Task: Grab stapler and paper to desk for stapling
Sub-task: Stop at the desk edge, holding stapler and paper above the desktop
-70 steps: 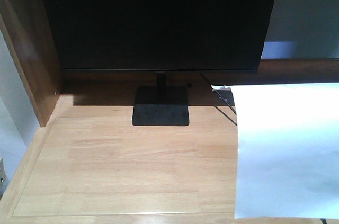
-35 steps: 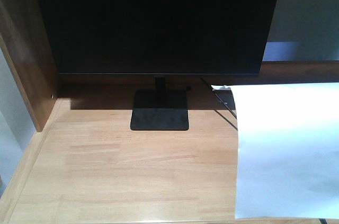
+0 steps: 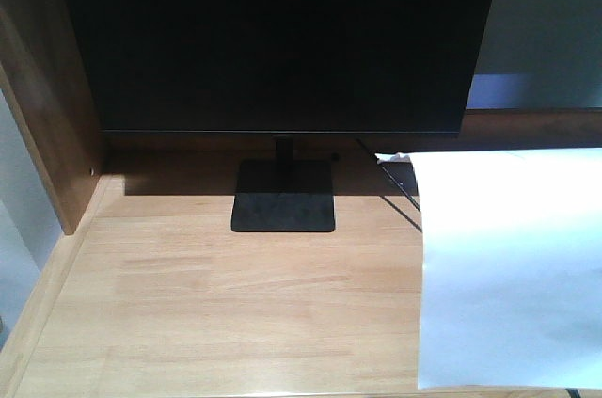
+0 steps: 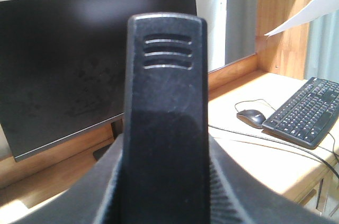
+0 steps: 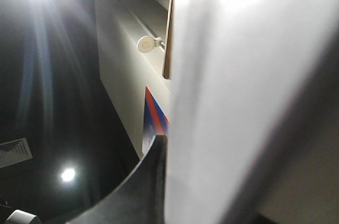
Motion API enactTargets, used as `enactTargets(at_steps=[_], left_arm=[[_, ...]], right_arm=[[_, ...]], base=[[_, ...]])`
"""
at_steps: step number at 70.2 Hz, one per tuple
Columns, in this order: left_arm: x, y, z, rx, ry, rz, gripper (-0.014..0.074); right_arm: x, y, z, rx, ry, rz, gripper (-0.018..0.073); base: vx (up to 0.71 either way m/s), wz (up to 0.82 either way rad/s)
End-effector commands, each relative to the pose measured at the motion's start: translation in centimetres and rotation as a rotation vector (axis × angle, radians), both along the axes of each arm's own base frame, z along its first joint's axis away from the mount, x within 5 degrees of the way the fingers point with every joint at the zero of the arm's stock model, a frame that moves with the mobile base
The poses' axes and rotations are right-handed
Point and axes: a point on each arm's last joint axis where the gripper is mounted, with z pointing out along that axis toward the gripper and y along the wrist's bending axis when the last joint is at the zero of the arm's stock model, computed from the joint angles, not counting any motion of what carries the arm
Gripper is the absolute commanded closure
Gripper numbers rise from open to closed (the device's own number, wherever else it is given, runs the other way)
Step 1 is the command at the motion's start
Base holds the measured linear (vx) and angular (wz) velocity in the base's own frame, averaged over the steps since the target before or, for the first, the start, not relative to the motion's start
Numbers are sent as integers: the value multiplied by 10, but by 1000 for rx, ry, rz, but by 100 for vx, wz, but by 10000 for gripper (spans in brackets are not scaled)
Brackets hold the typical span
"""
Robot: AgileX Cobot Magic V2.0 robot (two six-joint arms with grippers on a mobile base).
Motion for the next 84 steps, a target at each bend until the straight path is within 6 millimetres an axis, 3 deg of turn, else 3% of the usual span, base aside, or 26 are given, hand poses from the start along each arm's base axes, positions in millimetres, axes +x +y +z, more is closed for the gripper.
enactTargets(at_steps=[1,84], left_arm=[[-1,1,18,-85,-106,7,603],[-1,2,20,-98,-130,12,603]], right_arm=[[-3,-1,9,14,-58,1,565],[-3,-1,9,14,-58,1,565]], base=[[0,0],[0,0]])
